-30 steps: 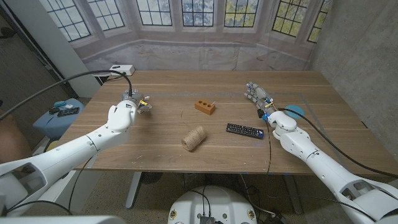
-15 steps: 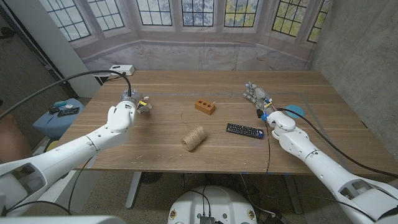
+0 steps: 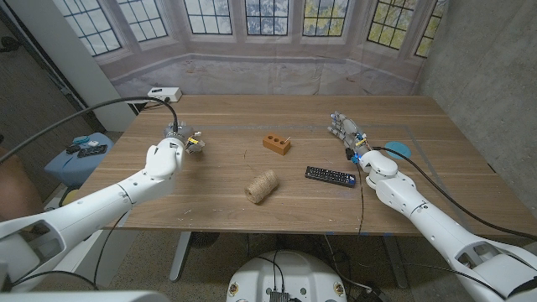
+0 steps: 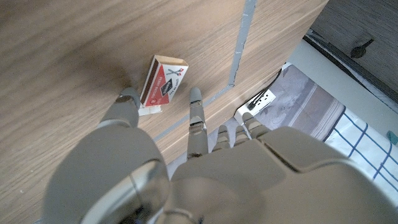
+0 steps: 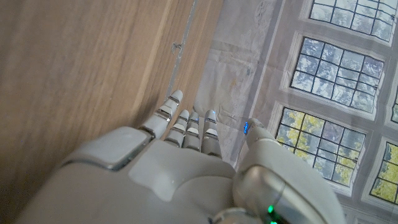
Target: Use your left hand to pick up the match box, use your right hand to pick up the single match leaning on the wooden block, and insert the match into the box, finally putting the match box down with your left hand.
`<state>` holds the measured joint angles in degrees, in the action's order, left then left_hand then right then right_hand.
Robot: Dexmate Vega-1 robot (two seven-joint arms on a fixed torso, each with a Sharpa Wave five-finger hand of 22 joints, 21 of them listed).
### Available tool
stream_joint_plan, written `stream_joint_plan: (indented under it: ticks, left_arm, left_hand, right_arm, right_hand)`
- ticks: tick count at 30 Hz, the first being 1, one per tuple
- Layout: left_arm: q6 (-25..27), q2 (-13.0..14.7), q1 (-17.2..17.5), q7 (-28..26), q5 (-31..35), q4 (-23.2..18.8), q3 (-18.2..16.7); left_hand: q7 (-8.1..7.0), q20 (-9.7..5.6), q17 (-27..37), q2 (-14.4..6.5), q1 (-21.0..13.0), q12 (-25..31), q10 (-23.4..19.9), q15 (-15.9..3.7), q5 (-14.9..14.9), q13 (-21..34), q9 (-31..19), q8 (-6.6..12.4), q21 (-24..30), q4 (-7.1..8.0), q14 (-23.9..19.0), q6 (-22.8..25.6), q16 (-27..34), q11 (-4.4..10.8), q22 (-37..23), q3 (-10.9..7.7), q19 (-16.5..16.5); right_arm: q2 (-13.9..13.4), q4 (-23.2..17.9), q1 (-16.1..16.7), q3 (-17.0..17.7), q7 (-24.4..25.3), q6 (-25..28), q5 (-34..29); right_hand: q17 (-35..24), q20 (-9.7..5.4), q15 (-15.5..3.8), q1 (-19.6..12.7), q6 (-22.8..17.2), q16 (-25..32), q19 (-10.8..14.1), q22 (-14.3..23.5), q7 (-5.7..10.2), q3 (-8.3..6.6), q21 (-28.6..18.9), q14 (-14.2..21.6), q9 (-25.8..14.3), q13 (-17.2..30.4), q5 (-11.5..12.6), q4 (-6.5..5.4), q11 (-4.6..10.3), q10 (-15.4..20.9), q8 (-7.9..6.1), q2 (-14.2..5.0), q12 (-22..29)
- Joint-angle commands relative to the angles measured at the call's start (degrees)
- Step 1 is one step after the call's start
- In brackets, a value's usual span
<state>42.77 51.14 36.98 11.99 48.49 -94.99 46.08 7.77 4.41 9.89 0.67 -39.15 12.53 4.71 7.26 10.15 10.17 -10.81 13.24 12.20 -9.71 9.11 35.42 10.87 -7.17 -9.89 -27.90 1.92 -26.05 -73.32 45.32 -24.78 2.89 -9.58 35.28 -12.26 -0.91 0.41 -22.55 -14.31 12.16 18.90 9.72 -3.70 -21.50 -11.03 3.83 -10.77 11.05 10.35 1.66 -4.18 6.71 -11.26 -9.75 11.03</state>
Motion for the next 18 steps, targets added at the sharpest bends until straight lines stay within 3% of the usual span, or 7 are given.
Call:
stream_joint_plan:
  ticks: [1, 18]
  left_arm:
    - [-0.2, -0.8, -0.3, -1.9, -1.4, 1.2, 0.3]
    - [0.8, -1.4, 0.2, -4.3, -5.1, 1.3, -0.2]
  left_hand:
    - [-0.28, -0.09, 0.0, 0.1, -0.7, 0.2, -0.6, -0.18, 0.2, 0.0, -0.1, 0.08, 0.2, 0.25, -0.4, 0.8, 0.2, -0.25, 0.0, -0.30, -0.4]
    - [-0.47, -0.16, 0.0, -0.1, -1.1, 0.1, -1.2, -0.24, 0.3, -0.1, -0.2, 0.03, 0.0, 0.38, -0.8, 1.7, 0.1, -0.11, 0.0, -0.32, -0.9]
  right_arm:
    - [-0.3, -0.8, 0.5, 0.1, 0.6, 0.4, 0.0]
    - [-0.7, -1.6, 0.5, 0.0, 0.9, 1.0, -0.2]
  right_hand:
    - [-0.1, 0.23, 0.06, -0.3, -0.2, 0.5, 0.1, 0.2, -0.25, 0.03, -0.3, 0.0, -0.3, 0.2, -0.1, 0.34, -0.16, 0.1, -0.07, -0.03, 0.4]
    - [-0.2, 0.26, 0.12, -0.2, -0.1, 0.5, 0.1, 0.2, -0.27, 0.06, -0.3, 0.0, -0.3, 0.2, -0.1, 0.41, -0.30, 0.1, -0.02, -0.01, 0.4]
